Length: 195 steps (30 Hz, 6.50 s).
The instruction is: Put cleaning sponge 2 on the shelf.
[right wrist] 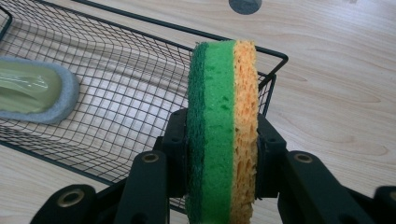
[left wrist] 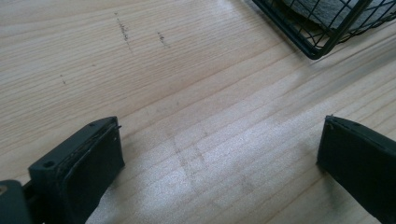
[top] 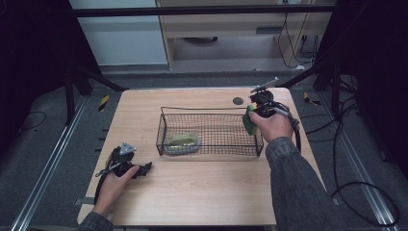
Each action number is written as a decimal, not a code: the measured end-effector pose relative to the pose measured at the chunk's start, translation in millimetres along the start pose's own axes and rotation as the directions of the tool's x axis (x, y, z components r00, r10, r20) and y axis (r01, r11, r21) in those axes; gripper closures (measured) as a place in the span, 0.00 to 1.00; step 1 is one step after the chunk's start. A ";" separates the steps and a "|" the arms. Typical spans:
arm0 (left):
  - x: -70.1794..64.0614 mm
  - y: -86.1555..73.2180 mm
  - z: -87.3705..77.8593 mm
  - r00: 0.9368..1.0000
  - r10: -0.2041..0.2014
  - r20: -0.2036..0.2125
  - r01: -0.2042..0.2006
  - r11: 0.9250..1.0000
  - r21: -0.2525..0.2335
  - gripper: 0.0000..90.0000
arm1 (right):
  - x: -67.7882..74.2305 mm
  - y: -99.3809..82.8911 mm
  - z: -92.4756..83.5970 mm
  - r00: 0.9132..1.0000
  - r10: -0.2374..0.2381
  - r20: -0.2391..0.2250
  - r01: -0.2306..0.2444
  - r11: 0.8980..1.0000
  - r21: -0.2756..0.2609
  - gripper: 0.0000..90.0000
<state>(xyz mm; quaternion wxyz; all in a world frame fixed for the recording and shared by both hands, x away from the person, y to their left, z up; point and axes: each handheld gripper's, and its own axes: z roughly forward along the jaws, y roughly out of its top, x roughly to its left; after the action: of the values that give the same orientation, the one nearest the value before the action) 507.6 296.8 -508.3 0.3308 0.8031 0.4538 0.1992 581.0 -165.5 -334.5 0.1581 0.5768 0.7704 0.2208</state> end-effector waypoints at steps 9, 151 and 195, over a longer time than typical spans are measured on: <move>0.3 0.4 0.5 1.000 -0.001 0.001 0.001 1.000 -0.001 0.00 | 1.7 -0.7 15.2 1.000 0.004 -0.004 -0.004 1.000 0.025 0.72; 1.2 2.4 2.7 1.000 -0.001 0.005 0.001 1.000 -0.002 0.00 | 8.1 -22.0 45.5 1.000 -0.005 -0.027 0.006 0.999 0.039 0.34; 1.6 2.5 2.7 1.000 0.004 0.003 -0.004 1.000 0.000 0.00 | -97.0 -108.4 20.1 0.992 0.086 0.093 -0.062 0.969 -0.239 0.12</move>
<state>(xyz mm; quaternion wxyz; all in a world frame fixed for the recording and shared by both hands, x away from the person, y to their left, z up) 511.6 296.3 -508.3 0.3311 0.8044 0.4515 0.1986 529.8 -281.1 -409.4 0.2565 0.5930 0.7075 0.2862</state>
